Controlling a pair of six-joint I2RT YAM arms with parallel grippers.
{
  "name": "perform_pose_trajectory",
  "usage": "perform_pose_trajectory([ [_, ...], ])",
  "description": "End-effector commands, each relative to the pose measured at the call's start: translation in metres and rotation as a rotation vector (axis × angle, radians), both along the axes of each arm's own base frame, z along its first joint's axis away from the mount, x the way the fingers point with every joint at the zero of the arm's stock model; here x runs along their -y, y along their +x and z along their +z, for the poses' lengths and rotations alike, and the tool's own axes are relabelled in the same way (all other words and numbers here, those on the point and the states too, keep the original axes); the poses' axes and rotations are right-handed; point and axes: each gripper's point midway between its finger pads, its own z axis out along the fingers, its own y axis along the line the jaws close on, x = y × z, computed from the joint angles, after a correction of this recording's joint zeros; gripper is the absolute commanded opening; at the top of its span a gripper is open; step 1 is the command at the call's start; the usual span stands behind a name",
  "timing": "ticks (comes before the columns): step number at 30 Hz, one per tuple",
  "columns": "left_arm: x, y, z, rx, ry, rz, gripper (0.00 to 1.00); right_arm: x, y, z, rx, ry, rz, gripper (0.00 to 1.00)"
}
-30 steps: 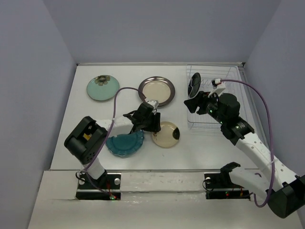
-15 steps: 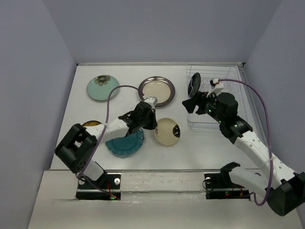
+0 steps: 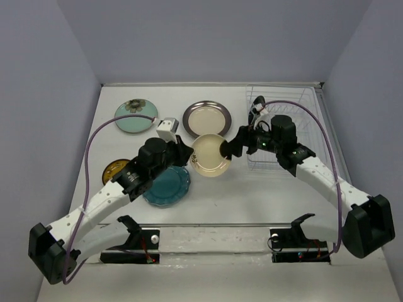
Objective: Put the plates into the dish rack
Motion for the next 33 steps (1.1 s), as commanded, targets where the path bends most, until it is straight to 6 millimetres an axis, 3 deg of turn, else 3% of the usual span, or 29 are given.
perform_pose_trajectory([
  [1, -0.009, -0.001, 0.013, 0.032, -0.029, 0.036, 0.06, -0.029, -0.019, 0.017, 0.065, 0.084, 0.215, 0.96],
  [5, -0.003, -0.003, 0.021, 0.043, -0.053, 0.005, 0.06, -0.040, -0.033, 0.005, 0.010, 0.100, 0.308, 0.95],
  [7, -0.002, -0.003, 0.025, 0.049, -0.058, 0.002, 0.06, -0.044, -0.038, 0.003, 0.001, 0.106, 0.334, 0.88],
  [8, 0.000, -0.004, 0.027, 0.050, -0.063, -0.012, 0.06, -0.045, -0.038, 0.003, 0.000, 0.108, 0.336, 0.80],
  [9, 0.001, -0.005, 0.030, 0.055, -0.066, -0.020, 0.06, -0.048, -0.040, 0.001, -0.010, 0.108, 0.349, 0.54],
  [11, 0.003, -0.004, 0.043, 0.088, -0.096, -0.027, 0.06, -0.049, -0.041, 0.004, -0.011, 0.124, 0.354, 0.28],
  [12, 0.002, -0.005, 0.048, 0.097, -0.103, -0.025, 0.13, -0.050, -0.042, 0.008, -0.008, 0.136, 0.358, 0.09],
  [15, -0.001, -0.006, 0.060, 0.123, -0.108, -0.019, 0.33, -0.048, -0.033, 0.018, 0.021, 0.139, 0.299, 0.07],
  [16, -0.006, -0.005, 0.066, 0.138, -0.109, -0.006, 0.56, -0.046, -0.028, 0.023, 0.031, 0.136, 0.262, 0.07],
  [17, -0.009, -0.007, 0.067, 0.137, -0.097, 0.000, 0.68, -0.043, -0.022, 0.026, 0.041, 0.128, 0.220, 0.07],
  [18, -0.015, -0.007, 0.078, 0.165, -0.098, 0.016, 0.84, -0.033, -0.007, 0.030, 0.055, 0.100, 0.099, 0.07],
  [19, -0.023, -0.006, 0.077, 0.163, -0.075, 0.051, 0.90, -0.026, 0.004, 0.042, 0.086, 0.089, 0.023, 0.07],
  [20, -0.028, -0.006, 0.084, 0.178, -0.072, 0.070, 0.94, -0.007, 0.027, 0.046, 0.115, 0.048, -0.151, 0.07],
  [22, -0.040, -0.009, 0.088, 0.195, -0.049, 0.096, 0.99, 0.023, 0.047, 0.058, 0.144, 0.001, -0.338, 0.07],
  [24, -0.049, -0.010, 0.089, 0.207, -0.031, 0.126, 0.99, 0.071, 0.069, 0.088, 0.214, -0.040, -0.619, 0.07],
  [25, -0.053, -0.012, 0.088, 0.206, -0.017, 0.131, 0.99, 0.088, 0.072, 0.094, 0.234, -0.078, -0.699, 0.07],
  [26, -0.058, -0.012, 0.088, 0.213, 0.004, 0.144, 0.99, 0.119, 0.076, 0.115, 0.283, -0.098, -0.861, 0.07],
  [30, -0.071, -0.013, 0.077, 0.220, 0.083, 0.170, 0.99, 0.182, 0.078, 0.149, 0.383, -0.251, -1.174, 0.07],
  [31, -0.075, -0.012, 0.071, 0.215, 0.098, 0.188, 0.99, 0.202, 0.075, 0.154, 0.400, -0.339, -1.270, 0.07],
  [33, -0.075, -0.011, 0.062, 0.208, 0.112, 0.184, 0.99, 0.219, 0.079, 0.154, 0.397, -0.414, -1.352, 0.07],
])
